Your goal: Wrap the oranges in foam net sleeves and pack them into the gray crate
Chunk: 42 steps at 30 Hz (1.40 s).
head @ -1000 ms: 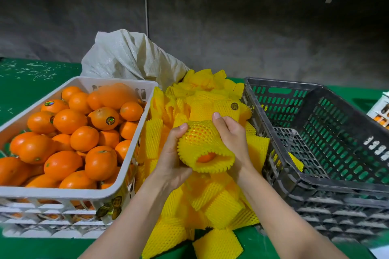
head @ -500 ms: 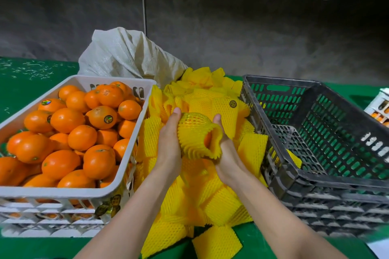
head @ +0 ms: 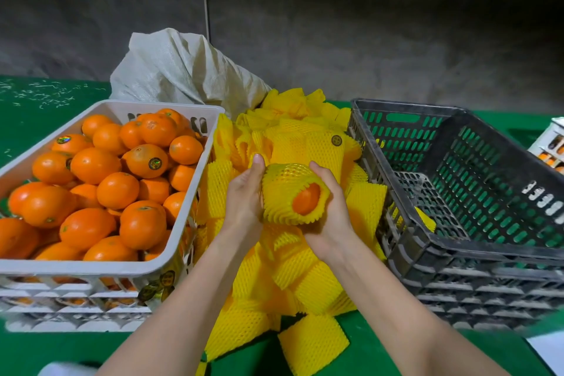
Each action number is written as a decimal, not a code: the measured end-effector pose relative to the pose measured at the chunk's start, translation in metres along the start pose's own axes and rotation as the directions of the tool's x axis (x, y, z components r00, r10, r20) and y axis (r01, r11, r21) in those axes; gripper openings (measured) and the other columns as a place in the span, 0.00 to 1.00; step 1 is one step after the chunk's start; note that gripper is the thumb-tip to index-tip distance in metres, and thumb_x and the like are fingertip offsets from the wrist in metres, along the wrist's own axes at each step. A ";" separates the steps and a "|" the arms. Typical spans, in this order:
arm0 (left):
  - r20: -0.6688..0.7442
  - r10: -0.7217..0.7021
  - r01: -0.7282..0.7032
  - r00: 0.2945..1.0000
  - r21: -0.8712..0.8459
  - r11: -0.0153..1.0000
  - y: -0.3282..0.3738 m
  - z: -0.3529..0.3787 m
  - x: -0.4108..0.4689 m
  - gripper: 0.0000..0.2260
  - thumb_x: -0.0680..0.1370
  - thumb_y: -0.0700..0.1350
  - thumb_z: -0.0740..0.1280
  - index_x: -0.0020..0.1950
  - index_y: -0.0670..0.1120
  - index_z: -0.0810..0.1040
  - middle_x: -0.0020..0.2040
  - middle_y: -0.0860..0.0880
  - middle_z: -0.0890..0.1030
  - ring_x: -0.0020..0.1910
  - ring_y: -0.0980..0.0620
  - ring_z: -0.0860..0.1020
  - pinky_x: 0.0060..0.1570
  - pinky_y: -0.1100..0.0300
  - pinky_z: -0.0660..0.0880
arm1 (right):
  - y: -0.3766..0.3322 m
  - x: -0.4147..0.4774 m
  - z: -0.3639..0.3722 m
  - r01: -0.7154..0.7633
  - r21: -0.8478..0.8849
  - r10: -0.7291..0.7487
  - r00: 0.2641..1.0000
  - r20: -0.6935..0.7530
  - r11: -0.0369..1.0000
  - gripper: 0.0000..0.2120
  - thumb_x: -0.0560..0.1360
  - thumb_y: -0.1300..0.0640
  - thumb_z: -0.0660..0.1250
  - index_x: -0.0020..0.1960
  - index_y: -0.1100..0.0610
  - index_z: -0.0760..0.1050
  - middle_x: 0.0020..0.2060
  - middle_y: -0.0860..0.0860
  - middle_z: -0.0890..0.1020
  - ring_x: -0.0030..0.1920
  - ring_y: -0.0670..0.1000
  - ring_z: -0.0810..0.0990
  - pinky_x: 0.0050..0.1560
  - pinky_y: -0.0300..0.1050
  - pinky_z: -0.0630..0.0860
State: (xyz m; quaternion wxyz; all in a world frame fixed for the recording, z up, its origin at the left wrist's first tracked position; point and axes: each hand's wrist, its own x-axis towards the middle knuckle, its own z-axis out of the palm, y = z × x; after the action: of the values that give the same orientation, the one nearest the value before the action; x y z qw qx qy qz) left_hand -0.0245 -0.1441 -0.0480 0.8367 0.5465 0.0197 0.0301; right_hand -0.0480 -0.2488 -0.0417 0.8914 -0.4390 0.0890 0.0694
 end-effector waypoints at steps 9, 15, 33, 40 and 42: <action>0.036 -0.053 0.047 0.998 0.154 0.987 0.012 -0.002 -0.002 0.16 0.76 0.55 0.65 0.40 0.42 0.76 0.39 0.42 0.80 0.41 0.46 0.78 0.44 0.53 0.73 | 0.005 -0.005 -0.003 0.183 -0.210 -0.175 0.983 0.054 0.960 0.12 0.76 0.49 0.61 0.41 0.50 0.81 0.41 0.51 0.83 0.44 0.49 0.81 0.45 0.44 0.78; 0.314 -0.401 0.376 0.860 0.140 0.916 0.026 0.000 -0.014 0.26 0.66 0.65 0.64 0.57 0.51 0.80 0.54 0.47 0.84 0.53 0.48 0.82 0.52 0.49 0.78 | -0.004 -0.010 -0.006 0.474 -0.555 -0.466 0.869 0.168 0.683 0.15 0.66 0.40 0.61 0.47 0.47 0.69 0.40 0.41 0.74 0.39 0.33 0.72 0.39 0.29 0.69; 0.391 0.037 -0.267 0.920 0.554 0.788 0.026 0.022 -0.035 0.30 0.75 0.64 0.49 0.73 0.55 0.64 0.72 0.58 0.65 0.69 0.59 0.65 0.70 0.58 0.62 | -0.078 -0.030 -0.024 0.651 -0.576 -0.684 0.700 0.204 0.494 0.22 0.59 0.56 0.75 0.48 0.46 0.70 0.47 0.46 0.76 0.50 0.43 0.76 0.51 0.41 0.76; 0.536 0.054 -0.489 0.842 0.718 0.496 -0.014 0.040 -0.023 0.13 0.79 0.36 0.62 0.63 0.41 0.77 0.65 0.45 0.74 0.66 0.51 0.69 0.61 0.67 0.60 | -0.185 0.009 -0.128 -0.076 -0.995 -0.496 0.867 -0.036 -0.060 0.23 0.63 0.51 0.76 0.53 0.49 0.70 0.55 0.50 0.75 0.53 0.52 0.73 0.47 0.41 0.70; 0.546 0.016 -0.492 0.838 0.741 0.457 -0.023 0.045 -0.019 0.13 0.79 0.35 0.63 0.62 0.40 0.77 0.66 0.43 0.74 0.67 0.49 0.69 0.59 0.69 0.59 | -0.180 0.020 -0.148 -0.127 -0.870 -0.104 0.991 -0.088 -0.476 0.26 0.64 0.50 0.76 0.58 0.52 0.71 0.59 0.51 0.73 0.56 0.54 0.72 0.53 0.45 0.72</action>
State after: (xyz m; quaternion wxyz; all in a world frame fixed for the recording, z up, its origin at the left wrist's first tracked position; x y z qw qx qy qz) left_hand -0.0400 -0.1961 -0.0509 0.4136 0.8743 -0.2536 0.0136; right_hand -0.0068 -0.4742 0.0045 0.0682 -0.9921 0.0505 0.0922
